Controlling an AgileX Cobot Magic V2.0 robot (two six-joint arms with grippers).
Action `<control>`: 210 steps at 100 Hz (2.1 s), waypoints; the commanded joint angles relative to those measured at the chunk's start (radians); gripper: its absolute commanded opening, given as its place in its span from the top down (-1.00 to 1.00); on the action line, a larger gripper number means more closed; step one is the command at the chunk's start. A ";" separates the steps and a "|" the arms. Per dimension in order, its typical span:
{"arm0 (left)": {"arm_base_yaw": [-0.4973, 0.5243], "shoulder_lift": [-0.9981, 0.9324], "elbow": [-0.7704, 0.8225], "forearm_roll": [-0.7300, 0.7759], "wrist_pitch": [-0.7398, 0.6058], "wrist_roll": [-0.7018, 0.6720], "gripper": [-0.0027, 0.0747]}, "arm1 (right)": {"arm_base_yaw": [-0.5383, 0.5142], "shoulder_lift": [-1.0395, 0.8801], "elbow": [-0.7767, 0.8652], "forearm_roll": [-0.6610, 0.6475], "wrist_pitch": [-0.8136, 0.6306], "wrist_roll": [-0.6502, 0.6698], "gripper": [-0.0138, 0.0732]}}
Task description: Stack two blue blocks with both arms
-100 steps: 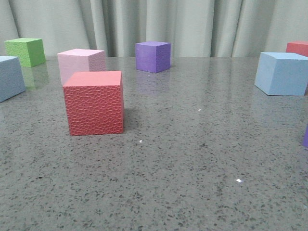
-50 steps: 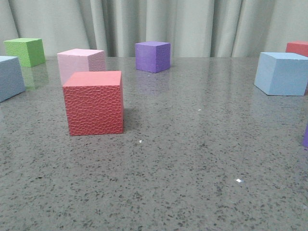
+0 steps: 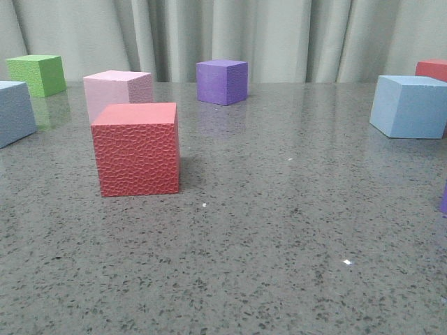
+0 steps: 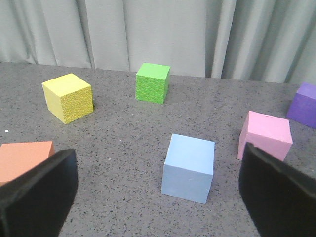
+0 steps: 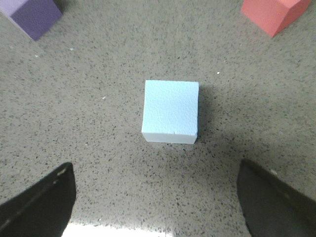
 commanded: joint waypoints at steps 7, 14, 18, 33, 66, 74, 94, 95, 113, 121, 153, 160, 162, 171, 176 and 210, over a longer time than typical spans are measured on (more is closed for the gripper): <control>0.000 0.012 -0.035 -0.010 -0.085 -0.003 -0.72 | 0.003 0.128 -0.154 0.007 0.046 -0.007 -0.82; 0.000 0.012 -0.035 -0.010 -0.085 -0.003 -0.72 | 0.003 0.189 -0.204 0.007 0.078 -0.006 -0.82; 0.000 0.012 -0.035 -0.010 -0.085 -0.003 -0.72 | 0.003 0.216 -0.229 0.007 0.094 0.003 -0.82; 0.000 0.012 -0.035 -0.010 -0.085 -0.003 -0.72 | -0.006 0.297 -0.278 0.007 0.115 0.024 -0.82; 0.000 0.012 -0.035 -0.010 -0.085 -0.003 -0.72 | -0.006 0.389 -0.284 0.005 0.116 0.028 -0.82; 0.000 0.012 -0.035 -0.010 -0.085 -0.003 -0.72 | -0.006 0.404 -0.284 0.005 0.112 0.028 -0.82; 0.000 0.012 -0.035 -0.010 -0.085 -0.003 -0.72 | -0.006 0.447 -0.284 0.005 0.102 0.029 -0.82; 0.000 0.012 -0.035 -0.010 -0.085 -0.003 -0.72 | -0.006 0.448 -0.284 0.005 0.101 0.029 -0.82; 0.000 0.012 -0.035 -0.010 -0.085 -0.003 -0.72 | -0.006 0.482 -0.284 0.005 0.087 0.029 -0.82; 0.000 0.012 -0.035 -0.010 -0.085 -0.003 -0.72 | -0.006 0.495 -0.284 0.005 0.087 0.029 -0.82; 0.000 0.012 -0.035 -0.012 -0.085 -0.003 -0.72 | -0.006 0.513 -0.284 0.006 0.088 0.029 -0.75; 0.000 0.012 -0.035 -0.012 -0.085 -0.003 -0.72 | -0.006 0.513 -0.284 0.006 0.088 0.029 -0.61; 0.000 0.012 -0.035 -0.012 -0.085 -0.003 -0.72 | -0.006 0.513 -0.284 0.006 0.088 0.029 -0.57; 0.000 0.012 -0.035 -0.012 -0.085 -0.003 -0.72 | -0.006 0.513 -0.284 0.006 0.093 0.029 -0.36; 0.000 0.012 -0.035 -0.012 -0.085 -0.003 -0.72 | -0.006 0.513 -0.284 0.006 0.093 0.029 -0.28; 0.000 0.012 -0.035 -0.012 -0.085 -0.003 -0.72 | -0.006 0.512 -0.291 0.014 0.114 0.028 -0.19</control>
